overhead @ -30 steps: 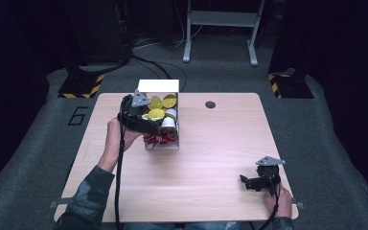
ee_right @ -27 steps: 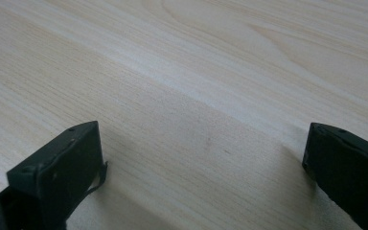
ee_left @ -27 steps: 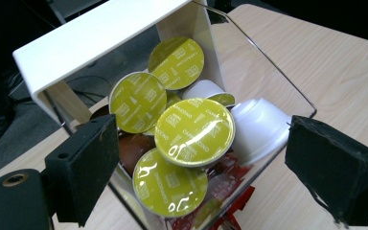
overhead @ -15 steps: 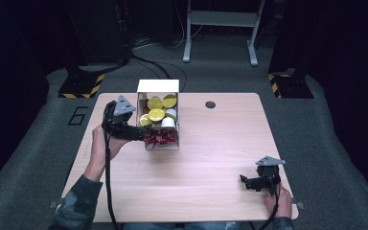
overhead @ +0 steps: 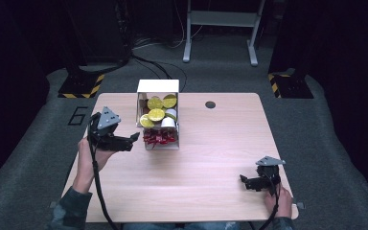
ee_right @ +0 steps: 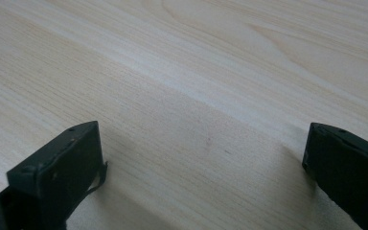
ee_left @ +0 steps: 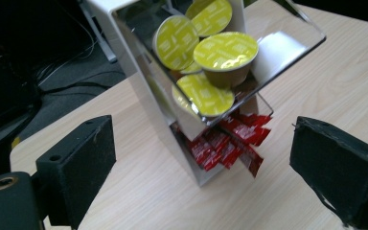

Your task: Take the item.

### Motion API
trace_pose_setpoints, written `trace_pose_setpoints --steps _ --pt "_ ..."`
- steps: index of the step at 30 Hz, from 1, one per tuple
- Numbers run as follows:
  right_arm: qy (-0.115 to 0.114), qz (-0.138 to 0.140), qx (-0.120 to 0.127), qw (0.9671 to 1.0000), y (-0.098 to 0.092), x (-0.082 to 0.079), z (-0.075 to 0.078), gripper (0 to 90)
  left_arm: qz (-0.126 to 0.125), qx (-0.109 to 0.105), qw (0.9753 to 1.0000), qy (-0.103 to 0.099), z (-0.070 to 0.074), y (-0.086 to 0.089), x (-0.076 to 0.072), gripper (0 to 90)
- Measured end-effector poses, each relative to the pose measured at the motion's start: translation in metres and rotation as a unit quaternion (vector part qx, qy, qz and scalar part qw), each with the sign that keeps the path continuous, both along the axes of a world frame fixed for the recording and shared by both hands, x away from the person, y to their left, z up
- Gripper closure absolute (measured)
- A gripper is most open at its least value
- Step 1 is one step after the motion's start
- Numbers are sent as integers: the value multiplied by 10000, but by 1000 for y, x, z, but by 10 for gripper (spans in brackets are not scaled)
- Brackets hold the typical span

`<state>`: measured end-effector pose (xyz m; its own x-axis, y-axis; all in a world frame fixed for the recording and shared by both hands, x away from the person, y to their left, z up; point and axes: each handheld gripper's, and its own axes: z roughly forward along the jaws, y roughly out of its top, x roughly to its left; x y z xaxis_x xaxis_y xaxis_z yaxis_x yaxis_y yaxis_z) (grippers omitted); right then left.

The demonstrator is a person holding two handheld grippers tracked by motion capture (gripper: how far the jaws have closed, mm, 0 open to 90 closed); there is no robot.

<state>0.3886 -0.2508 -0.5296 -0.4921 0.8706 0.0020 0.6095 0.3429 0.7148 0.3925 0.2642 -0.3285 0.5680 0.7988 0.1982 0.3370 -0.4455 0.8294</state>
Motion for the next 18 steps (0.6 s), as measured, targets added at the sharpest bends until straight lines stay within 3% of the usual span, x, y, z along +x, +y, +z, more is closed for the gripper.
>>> trace_pose_setpoints --steps 8,18 --pt "-2 4 -2 10000 0 0 0 0 236 -62 9997 89 -21 22 -14 68" --pt "-2 3 -2 10000 0 0 0 0 511 -138 9976 437 -60 46 -24 31"
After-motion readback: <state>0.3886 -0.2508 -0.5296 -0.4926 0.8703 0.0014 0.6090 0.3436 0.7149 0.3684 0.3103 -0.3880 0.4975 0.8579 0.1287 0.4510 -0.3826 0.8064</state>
